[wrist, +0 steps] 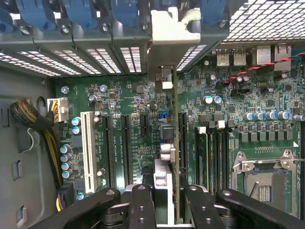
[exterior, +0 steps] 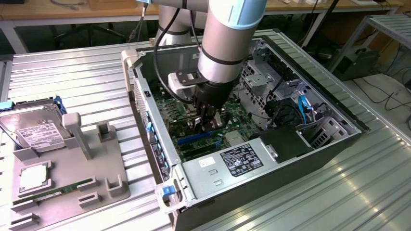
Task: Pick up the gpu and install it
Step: 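Insert the gpu into the slot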
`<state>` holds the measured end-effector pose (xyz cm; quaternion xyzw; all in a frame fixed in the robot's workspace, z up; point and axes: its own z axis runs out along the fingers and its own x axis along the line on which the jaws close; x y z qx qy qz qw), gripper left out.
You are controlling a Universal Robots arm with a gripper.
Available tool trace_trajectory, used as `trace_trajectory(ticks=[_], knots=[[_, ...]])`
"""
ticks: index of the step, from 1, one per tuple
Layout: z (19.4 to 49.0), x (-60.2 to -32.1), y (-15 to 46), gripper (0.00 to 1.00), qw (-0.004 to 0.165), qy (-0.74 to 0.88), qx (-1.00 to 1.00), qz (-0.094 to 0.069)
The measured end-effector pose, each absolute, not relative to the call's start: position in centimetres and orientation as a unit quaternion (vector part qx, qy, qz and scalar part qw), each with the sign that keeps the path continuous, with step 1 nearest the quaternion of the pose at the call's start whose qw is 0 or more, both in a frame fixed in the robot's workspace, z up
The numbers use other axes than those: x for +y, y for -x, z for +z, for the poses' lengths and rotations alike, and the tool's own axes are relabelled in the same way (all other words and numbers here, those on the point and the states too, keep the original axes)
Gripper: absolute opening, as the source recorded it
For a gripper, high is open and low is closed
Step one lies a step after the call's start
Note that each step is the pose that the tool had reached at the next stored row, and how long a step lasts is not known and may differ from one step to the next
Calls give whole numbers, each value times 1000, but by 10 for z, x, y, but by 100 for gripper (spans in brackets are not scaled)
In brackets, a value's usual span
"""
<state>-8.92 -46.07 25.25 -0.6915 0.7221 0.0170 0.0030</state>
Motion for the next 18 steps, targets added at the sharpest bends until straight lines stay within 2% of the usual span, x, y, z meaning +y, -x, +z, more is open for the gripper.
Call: trace_trajectory(ticks=[18], knots=[[246, -461, 93, 29, 3, 691, 722, 17]])
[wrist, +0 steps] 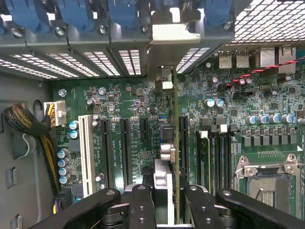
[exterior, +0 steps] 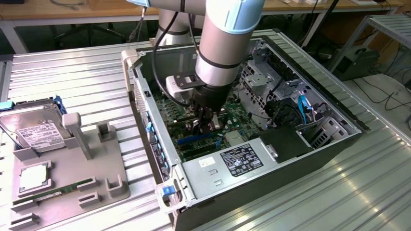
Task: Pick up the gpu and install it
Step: 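Insert the gpu into the slot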
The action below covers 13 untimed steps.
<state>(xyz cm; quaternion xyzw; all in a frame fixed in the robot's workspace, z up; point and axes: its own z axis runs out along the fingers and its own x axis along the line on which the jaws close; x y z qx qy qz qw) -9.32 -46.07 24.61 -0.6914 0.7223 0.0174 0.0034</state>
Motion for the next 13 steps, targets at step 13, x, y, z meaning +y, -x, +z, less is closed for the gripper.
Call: trace_trajectory(ticks=[13], knots=[[243, -461, 98, 29, 3, 691, 722, 17]])
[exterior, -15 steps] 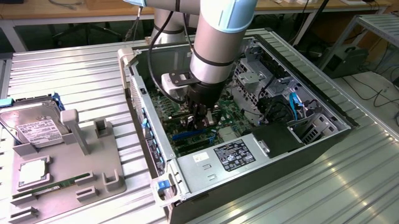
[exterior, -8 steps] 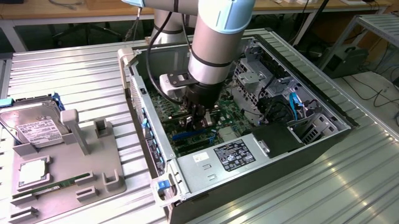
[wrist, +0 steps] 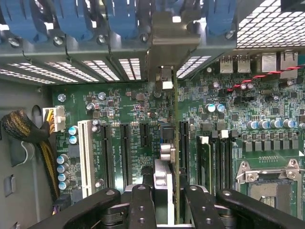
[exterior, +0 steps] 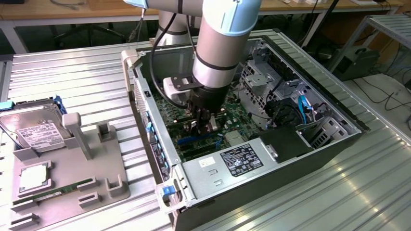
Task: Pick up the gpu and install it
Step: 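Insert the gpu into the slot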
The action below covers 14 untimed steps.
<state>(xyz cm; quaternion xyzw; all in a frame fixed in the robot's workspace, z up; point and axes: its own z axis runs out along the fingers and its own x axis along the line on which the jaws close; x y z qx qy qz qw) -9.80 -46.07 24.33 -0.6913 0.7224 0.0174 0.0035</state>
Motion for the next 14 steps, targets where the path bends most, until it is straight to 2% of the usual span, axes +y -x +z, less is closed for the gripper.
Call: trace_trajectory(ticks=[14], knots=[[239, -462, 100, 29, 1, 690, 723, 20]])
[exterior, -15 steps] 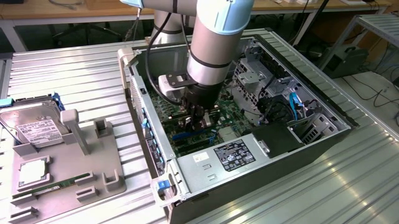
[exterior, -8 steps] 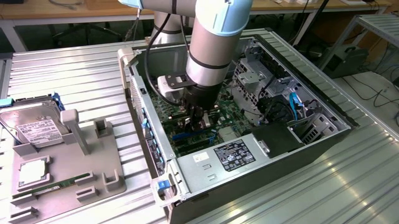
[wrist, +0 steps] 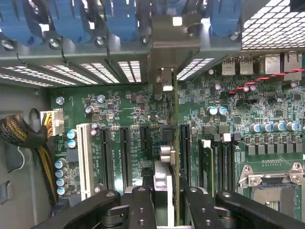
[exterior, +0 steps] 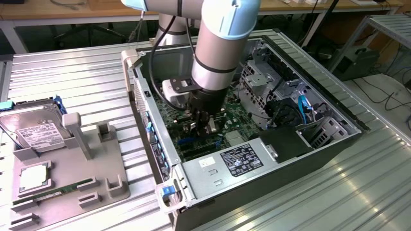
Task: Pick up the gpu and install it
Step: 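Insert the gpu into the slot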
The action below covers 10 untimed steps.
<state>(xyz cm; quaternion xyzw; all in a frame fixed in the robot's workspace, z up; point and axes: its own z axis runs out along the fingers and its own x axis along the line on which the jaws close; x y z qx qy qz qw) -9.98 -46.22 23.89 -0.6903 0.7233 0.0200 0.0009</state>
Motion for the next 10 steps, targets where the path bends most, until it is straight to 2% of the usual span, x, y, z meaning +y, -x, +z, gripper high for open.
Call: trace_trajectory(ticks=[10], knots=[[237, -464, 98, 29, -4, 689, 724, 25]])
